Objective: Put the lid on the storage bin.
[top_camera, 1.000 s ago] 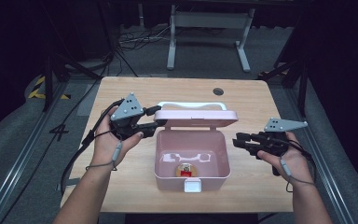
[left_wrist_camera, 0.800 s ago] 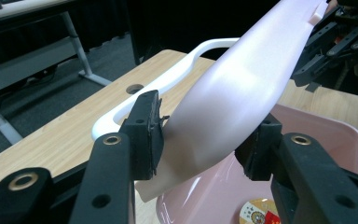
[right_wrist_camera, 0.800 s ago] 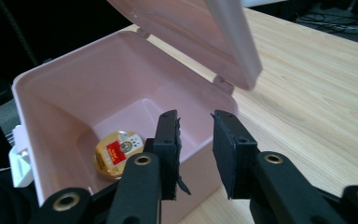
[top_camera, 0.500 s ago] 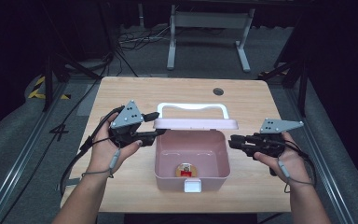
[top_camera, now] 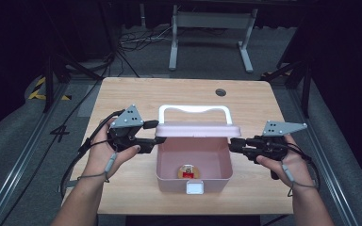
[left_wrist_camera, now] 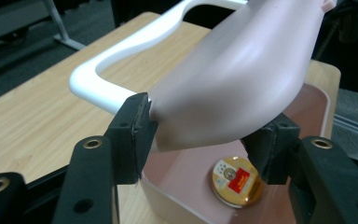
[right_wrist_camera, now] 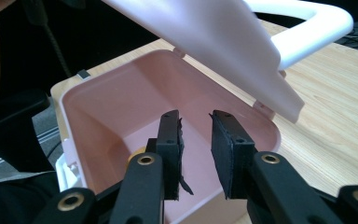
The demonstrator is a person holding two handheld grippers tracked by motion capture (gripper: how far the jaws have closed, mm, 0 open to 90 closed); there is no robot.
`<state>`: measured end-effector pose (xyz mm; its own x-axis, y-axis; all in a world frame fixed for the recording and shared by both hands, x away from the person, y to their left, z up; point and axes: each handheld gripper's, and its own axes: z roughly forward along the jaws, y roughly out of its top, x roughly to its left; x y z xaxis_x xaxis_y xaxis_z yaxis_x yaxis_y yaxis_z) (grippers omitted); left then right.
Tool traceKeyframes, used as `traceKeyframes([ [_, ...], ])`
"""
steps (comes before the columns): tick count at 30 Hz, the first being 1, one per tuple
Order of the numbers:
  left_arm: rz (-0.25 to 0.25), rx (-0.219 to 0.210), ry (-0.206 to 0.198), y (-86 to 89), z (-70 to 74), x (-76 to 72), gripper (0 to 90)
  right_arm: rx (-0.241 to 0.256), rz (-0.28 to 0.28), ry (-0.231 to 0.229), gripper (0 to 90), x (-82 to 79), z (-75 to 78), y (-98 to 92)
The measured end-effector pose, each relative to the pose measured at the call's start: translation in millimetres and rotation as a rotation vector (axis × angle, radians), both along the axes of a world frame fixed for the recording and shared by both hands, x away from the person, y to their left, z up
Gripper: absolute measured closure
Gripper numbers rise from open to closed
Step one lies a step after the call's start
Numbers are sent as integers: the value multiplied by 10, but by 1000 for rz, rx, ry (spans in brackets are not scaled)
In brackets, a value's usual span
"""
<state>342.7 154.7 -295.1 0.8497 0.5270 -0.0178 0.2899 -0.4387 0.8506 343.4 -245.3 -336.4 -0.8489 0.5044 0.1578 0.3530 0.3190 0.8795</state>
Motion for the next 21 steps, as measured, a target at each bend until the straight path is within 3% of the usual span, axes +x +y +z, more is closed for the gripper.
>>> traceKeyframes([
  [10,-26,55,41,16,-19,-14,441,17,16,-1,743,-16,11,13],
  [17,-38,43,71,49,-39,3,446,24,15,-9,741,-15,14,17],
  [21,-53,11,78,92,-67,23,453,26,21,-10,737,-13,12,20],
])
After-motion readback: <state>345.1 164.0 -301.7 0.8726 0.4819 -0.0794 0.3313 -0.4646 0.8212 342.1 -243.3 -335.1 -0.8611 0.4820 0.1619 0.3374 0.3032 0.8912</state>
